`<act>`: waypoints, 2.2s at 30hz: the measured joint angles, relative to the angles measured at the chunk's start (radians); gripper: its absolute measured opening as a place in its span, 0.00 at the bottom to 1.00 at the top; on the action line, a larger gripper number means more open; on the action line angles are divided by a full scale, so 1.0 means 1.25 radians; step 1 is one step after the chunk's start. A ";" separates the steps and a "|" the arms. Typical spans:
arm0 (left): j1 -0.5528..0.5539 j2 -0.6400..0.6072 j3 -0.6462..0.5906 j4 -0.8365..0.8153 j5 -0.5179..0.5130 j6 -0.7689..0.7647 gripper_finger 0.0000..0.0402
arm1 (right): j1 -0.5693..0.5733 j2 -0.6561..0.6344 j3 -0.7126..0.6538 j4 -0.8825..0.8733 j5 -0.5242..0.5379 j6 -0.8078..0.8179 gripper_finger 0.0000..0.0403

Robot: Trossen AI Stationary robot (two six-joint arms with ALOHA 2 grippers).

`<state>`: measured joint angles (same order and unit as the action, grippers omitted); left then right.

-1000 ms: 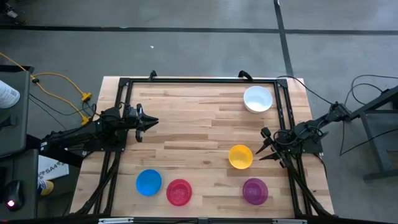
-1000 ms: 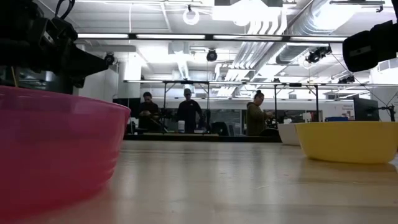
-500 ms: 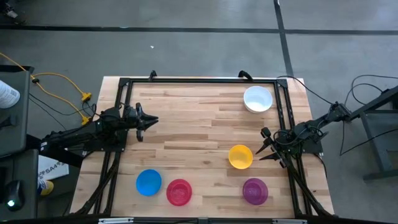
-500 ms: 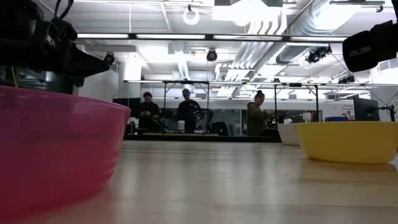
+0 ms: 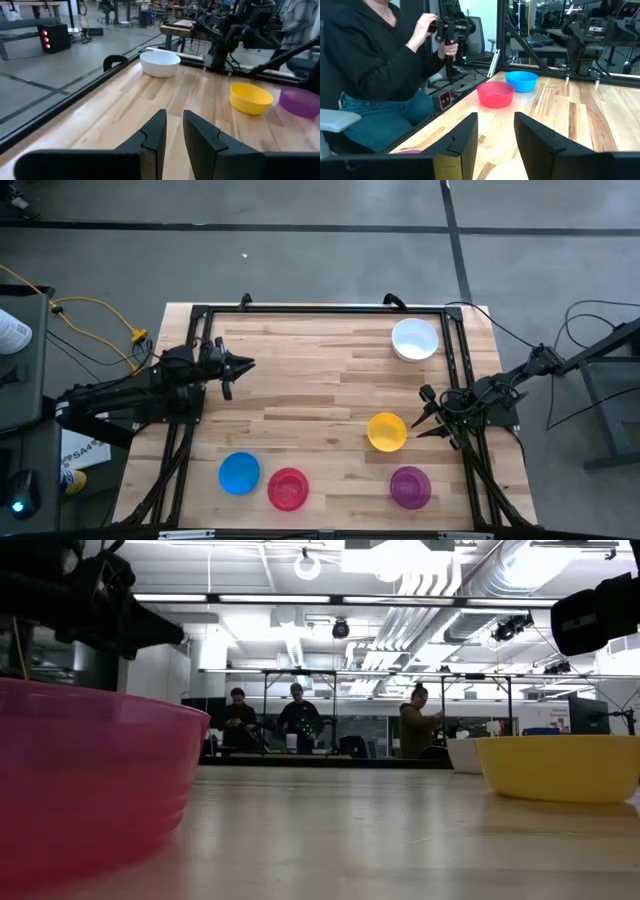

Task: Nest bowls inside each other
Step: Stack the blue bowl on top of the white bowl

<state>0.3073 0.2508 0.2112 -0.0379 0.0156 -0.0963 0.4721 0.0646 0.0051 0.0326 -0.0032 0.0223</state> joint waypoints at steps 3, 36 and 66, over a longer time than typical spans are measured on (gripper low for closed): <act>0.000 0.063 0.045 -0.043 0.000 0.010 0.16 | 0.000 0.000 0.000 0.000 0.000 0.000 0.30; -0.441 0.437 0.480 -0.582 -0.047 -0.099 0.16 | 0.000 0.000 0.000 0.000 0.000 0.000 0.30; -0.698 0.677 0.480 -0.579 0.012 -0.278 0.16 | 0.000 0.000 0.000 0.000 0.000 0.000 0.30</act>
<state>-0.5648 1.0972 0.8112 -0.7614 0.0305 -0.4432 0.4717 0.0643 0.0055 0.0326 -0.0032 0.0223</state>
